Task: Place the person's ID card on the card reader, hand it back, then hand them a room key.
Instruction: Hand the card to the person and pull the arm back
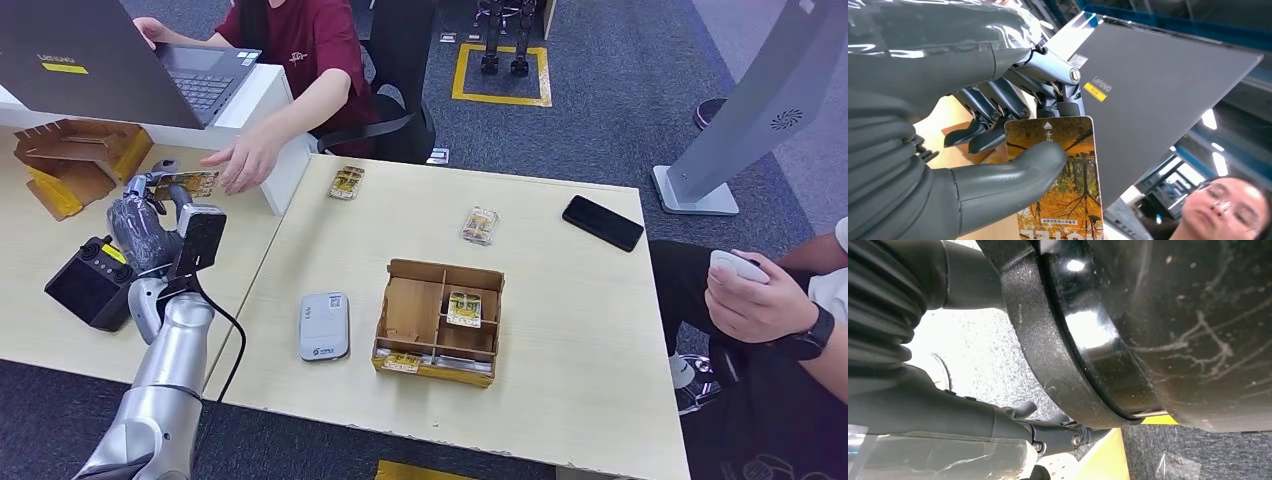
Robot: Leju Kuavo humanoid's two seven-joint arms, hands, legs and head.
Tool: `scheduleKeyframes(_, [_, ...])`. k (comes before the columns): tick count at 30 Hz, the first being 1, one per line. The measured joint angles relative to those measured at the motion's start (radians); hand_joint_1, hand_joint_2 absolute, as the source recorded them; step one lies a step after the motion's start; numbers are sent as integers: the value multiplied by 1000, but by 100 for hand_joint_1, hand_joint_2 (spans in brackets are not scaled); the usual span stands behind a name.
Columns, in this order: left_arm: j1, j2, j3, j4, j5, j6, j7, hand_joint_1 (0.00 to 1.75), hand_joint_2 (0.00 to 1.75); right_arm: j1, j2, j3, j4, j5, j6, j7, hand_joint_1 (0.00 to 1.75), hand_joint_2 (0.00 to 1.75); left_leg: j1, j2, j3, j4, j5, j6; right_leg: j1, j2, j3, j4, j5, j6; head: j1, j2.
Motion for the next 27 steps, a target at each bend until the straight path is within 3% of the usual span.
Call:
scheduleKeyframes(8, [-15, -29, 54, 48, -32, 0, -11, 175, 175, -1, 0, 2, 0, 0, 0, 0, 0, 175, 0, 0, 0, 0, 0, 0, 0, 0, 0, 0, 0, 0, 0, 0])
scheduleKeyframes(12, [-19, -37, 56, 62, -25, 0, -24, 0, 175, -1, 0, 2, 0, 0, 0, 0, 0, 175, 0, 1, 0, 0, 0, 0, 0, 1, 0, 0, 0, 0, 0, 0])
scheduleKeyframes(17, [-18, -39, 50, 72, 87, -14, -34, 0, 175, -1, -1, 2, 0, -4, -1, -4, 0, 175, 0, 0, 0, 0, 0, 0, 0, 1, 0, 0, 0, 0, 0, 0])
scheduleKeyframes(21, [1, -37, 10, 50, 248, -105, 36, 0, 175, 1, -2, 2, 0, -15, -8, 4, 0, 175, 0, 0, 0, 0, 0, 0, 0, 1, 0, 0, 0, 0, 0, 0])
scheduleKeyframes(27, [143, -17, -141, -158, 407, -279, 89, 0, 175, 13, -2, 1, 0, -45, -32, 5, 0, 175, 0, 1, 0, 0, 0, 0, 0, 1, 0, 0, 0, 0, 0, 0])
